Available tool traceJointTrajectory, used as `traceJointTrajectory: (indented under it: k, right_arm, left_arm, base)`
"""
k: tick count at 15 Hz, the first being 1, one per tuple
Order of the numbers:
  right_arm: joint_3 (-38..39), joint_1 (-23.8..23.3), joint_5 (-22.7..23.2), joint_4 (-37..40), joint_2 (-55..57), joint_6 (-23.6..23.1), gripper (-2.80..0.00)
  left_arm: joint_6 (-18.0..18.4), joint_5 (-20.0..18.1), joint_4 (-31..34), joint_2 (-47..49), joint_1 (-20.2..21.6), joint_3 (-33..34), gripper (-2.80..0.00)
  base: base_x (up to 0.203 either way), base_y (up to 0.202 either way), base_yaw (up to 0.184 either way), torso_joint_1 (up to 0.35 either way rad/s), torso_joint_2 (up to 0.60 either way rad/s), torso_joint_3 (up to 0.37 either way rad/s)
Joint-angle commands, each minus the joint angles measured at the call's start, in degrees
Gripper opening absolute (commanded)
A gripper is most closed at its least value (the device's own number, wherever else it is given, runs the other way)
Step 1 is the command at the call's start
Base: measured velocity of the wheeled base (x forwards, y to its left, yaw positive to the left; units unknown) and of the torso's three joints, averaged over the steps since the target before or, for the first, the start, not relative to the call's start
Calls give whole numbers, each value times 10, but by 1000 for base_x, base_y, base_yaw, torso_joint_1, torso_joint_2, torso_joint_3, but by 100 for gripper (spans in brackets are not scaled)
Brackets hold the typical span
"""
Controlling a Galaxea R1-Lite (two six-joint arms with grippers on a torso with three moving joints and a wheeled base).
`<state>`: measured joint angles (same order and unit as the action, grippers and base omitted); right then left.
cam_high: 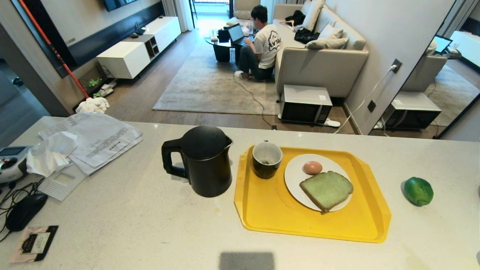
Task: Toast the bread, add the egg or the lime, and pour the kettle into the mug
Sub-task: Pick up the kettle
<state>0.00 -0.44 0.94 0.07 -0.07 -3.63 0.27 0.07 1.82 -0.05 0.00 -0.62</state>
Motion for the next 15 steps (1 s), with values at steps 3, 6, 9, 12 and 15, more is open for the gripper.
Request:
traceJointTrajectory:
  k: [3,6,9,12,15]
  right_arm:
    - [1,0,0,0,1,-1,-280]
    - [1,0,0,-1,1,-1,-280]
    - [1,0,0,-1,1,-1,-280]
    - [1,0,0,0,1,-1,-280]
    - [1,0,0,0,1,-1,-280]
  left_arm:
    - [0,0,-1,0,0,1,-280]
    - [0,0,-1,0,0,0,-280]
    - [-1,0,-1,0,0,0,-280]
    - [0,0,-1,0,-1,0,-280]
    - [-1,0,-1,0,0,0,-280]
  base:
    - [18,0,0,13,5,0]
    - [0,0,0,0,0,0]
    - [0,0,0,0,0,0]
    - [0,0,0,0,0,0]
    - [-36,0,0,5,4,-1]
